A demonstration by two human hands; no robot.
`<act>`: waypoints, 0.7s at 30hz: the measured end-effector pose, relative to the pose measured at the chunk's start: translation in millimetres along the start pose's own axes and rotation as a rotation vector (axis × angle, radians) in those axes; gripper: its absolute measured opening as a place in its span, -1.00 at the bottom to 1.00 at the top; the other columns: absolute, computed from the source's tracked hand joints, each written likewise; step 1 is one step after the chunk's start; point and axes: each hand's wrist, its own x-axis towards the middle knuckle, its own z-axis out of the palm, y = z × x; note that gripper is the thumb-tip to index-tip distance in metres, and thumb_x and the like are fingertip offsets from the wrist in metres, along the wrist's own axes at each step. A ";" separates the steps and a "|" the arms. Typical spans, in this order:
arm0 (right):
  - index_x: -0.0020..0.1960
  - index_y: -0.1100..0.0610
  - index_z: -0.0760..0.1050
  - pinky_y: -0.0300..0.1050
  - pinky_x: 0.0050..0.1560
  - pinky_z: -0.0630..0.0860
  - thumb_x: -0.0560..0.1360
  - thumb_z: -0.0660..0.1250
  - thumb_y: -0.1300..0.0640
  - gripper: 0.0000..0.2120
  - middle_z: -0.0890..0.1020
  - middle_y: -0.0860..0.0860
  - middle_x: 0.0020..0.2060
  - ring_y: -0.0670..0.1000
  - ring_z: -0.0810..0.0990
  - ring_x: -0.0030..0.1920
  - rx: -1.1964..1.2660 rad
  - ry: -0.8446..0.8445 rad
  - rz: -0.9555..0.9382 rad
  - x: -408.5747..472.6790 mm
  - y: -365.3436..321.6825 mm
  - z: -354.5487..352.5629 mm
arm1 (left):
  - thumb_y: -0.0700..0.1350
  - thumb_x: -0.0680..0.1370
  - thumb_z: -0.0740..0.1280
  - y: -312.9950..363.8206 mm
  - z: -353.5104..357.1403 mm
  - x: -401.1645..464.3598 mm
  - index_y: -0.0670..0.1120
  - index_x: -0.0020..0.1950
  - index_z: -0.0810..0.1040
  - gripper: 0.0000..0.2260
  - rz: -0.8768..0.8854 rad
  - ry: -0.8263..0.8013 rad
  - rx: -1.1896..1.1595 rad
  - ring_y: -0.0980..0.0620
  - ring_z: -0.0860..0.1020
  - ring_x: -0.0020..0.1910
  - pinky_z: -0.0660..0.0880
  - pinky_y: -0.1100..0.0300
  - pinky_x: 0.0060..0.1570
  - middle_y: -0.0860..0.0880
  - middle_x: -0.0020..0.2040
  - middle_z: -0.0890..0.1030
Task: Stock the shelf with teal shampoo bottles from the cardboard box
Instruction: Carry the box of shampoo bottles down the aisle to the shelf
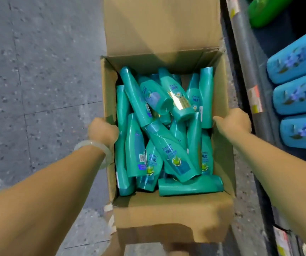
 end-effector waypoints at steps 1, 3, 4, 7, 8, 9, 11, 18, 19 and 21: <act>0.00 0.33 0.49 -0.05 -0.23 0.35 0.52 0.33 0.05 -0.70 0.59 0.26 -0.01 0.24 0.55 -0.01 0.010 0.002 0.001 12.6 0.5 12.9 | -0.32 0.48 0.23 -1.2 14.3 13.8 -0.14 -0.38 0.37 -0.76 -0.003 0.004 -0.003 -0.10 0.47 -0.32 0.47 0.14 -0.32 -0.07 -0.39 0.42; 0.07 0.36 0.49 -0.04 -0.17 0.36 0.52 0.34 0.05 -0.64 0.57 0.28 0.06 0.27 0.54 0.09 0.023 0.008 0.014 35.5 1.9 35.4 | -0.31 0.47 0.24 -3.7 40.0 38.8 -0.15 -0.34 0.40 -0.81 -0.004 0.006 -0.013 -0.11 0.50 -0.23 0.51 0.09 -0.20 -0.07 -0.37 0.44; 0.10 0.37 0.48 -0.02 -0.13 0.39 0.51 0.34 0.04 -0.61 0.57 0.28 0.10 0.27 0.53 0.13 0.024 0.011 0.018 46.4 3.1 46.5 | -0.31 0.47 0.24 -5.2 52.1 50.4 -0.17 -0.28 0.44 -0.86 -0.003 0.010 -0.020 -0.11 0.51 -0.21 0.50 0.10 -0.20 -0.08 -0.34 0.46; 0.14 0.36 0.47 0.06 -0.01 0.46 0.51 0.34 0.02 -0.59 0.56 0.28 0.13 0.27 0.52 0.15 0.038 0.013 0.029 73.6 8.1 77.2 | -0.30 0.47 0.23 -13.0 85.4 78.1 -0.20 -0.15 0.49 -0.94 0.004 0.009 -0.043 -0.09 0.52 -0.20 0.43 0.15 -0.34 -0.10 -0.28 0.49; 0.14 0.36 0.47 0.07 0.01 0.47 0.51 0.34 0.02 -0.60 0.55 0.28 0.13 0.27 0.52 0.15 0.046 0.009 0.033 79.6 10.7 87.3 | -0.30 0.48 0.23 -16.1 95.5 83.9 -0.19 -0.19 0.47 -0.93 0.001 0.012 -0.034 -0.08 0.50 -0.23 0.41 0.17 -0.39 -0.08 -0.32 0.47; 0.14 0.36 0.46 0.08 0.04 0.46 0.52 0.33 0.03 -0.60 0.55 0.28 0.13 0.27 0.51 0.16 0.047 0.008 0.035 83.1 12.9 95.8 | -0.29 0.49 0.23 -19.2 105.2 88.0 -0.17 -0.26 0.43 -0.87 -0.003 0.023 -0.015 -0.07 0.48 -0.27 0.39 0.17 -0.39 -0.05 -0.36 0.43; 0.12 0.36 0.47 0.08 0.06 0.46 0.52 0.32 0.05 -0.63 0.56 0.28 0.13 0.25 0.51 0.16 0.034 0.045 0.041 91.2 16.7 110.1 | -0.27 0.51 0.23 -19.0 121.7 92.4 -0.11 -0.37 0.32 -0.74 -0.010 0.073 0.023 -0.04 0.44 -0.32 0.38 0.18 -0.29 -0.01 -0.40 0.36; -0.04 0.30 0.53 -0.02 -0.16 0.44 0.49 0.34 0.01 -0.68 0.61 0.24 -0.11 0.25 0.59 -0.02 0.000 0.063 0.023 102.1 18.8 116.5 | -0.26 0.50 0.24 -14.5 125.9 91.8 -0.15 -0.33 0.33 -0.79 -0.019 0.132 0.059 -0.07 0.44 -0.20 0.38 0.18 -0.20 -0.08 -0.28 0.46; -0.09 0.28 0.53 -0.01 -0.17 0.46 0.49 0.34 0.00 -0.69 0.60 0.21 -0.18 0.23 0.60 -0.07 0.006 0.057 0.035 103.3 19.3 117.8 | -0.25 0.50 0.24 -16.2 126.6 92.7 -0.18 -0.26 0.39 -0.87 -0.025 0.121 0.051 -0.09 0.46 -0.20 0.39 0.16 -0.20 -0.11 -0.25 0.48; -0.17 0.25 0.49 -0.03 -0.23 0.46 0.49 0.34 -0.01 -0.70 0.56 0.17 -0.27 0.21 0.60 -0.13 0.008 0.042 0.047 104.9 19.5 119.2 | -0.26 0.49 0.23 -16.9 127.6 93.6 -0.18 -0.15 0.46 -0.96 -0.030 0.107 0.024 -0.11 0.48 -0.21 0.41 0.15 -0.22 -0.12 -0.24 0.50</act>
